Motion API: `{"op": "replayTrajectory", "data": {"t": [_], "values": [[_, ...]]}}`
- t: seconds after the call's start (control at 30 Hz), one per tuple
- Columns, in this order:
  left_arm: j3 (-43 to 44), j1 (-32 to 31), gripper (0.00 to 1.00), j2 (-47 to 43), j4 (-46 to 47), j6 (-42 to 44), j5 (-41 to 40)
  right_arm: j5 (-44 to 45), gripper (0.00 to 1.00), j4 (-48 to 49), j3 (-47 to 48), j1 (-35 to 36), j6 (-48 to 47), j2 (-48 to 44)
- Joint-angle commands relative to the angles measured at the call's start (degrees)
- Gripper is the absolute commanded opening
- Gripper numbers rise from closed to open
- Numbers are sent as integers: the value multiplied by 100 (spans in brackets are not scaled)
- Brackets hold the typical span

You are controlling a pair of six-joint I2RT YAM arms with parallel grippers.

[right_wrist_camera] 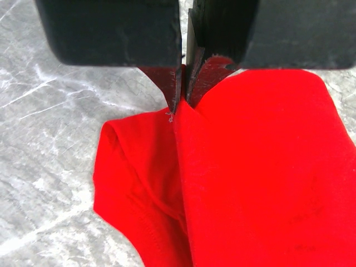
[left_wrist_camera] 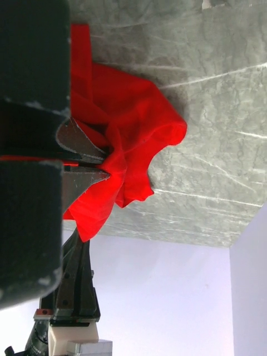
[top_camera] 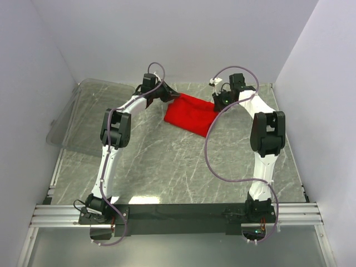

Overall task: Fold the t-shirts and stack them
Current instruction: Fold the tshirt

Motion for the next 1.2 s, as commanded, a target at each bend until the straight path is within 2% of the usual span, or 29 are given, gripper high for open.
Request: {"op": "replayTrajectory", "data": {"t": [0.0, 0.33, 0.4, 0.43, 0.47, 0.5, 0.53, 0.57, 0.63, 0.67, 0.83, 0.87, 0.93, 0.97, 1.0, 1.1, 1.17], "values": [[309, -28, 1, 140, 303, -99, -107, 65, 0, 183, 283, -34, 106, 24], [528, -37, 3, 299, 294, -178, -99, 161, 0, 245, 317, -33, 194, 86], [546, -37, 7, 299, 311, -205, -99, 231, 7, 297, 318, -42, 264, 86], [538, -37, 11, 290, 312, -222, -116, 327, 14, 341, 309, -42, 325, 68], [529, -37, 26, 273, 312, -222, -125, 381, 21, 368, 317, -42, 448, 68], [511, -37, 34, 185, 355, -214, -160, 433, 40, 472, 318, -42, 545, 51], [424, -37, 44, 115, 390, -170, -204, 486, 43, 543, 309, -42, 641, -2], [345, -37, 58, -51, 478, -152, -291, 582, 46, 605, 317, -42, 773, -37], [257, -28, 66, -237, 627, -47, -371, 706, 55, 754, 352, -42, 940, -99], [282, -10, 67, -377, 619, 14, -484, 776, 57, 737, 396, -42, 1028, -90], [248, 34, 67, -843, 356, 620, -679, 1128, 56, 1000, 405, -51, 1459, -274], [169, 42, 67, -1035, 321, 726, -714, 980, 52, 957, 414, -60, 1495, -301], [-102, 60, 66, -1247, 268, 1016, -688, 481, 45, 896, 397, -77, 1451, -388], [-209, 60, 65, -1413, 233, 1095, -661, 138, 34, 660, 405, -77, 1381, -406], [-297, 69, 65, -1485, 250, 1174, -478, -639, 29, 467, 501, -69, 1276, -372], [-359, 60, 59, -1433, 320, 1036, 58, -1357, 21, -392, 895, 2, 1144, -179], [-359, 25, 56, -1275, 460, 833, 638, -1719, 16, -624, 1011, 72, 1309, 50]]}}
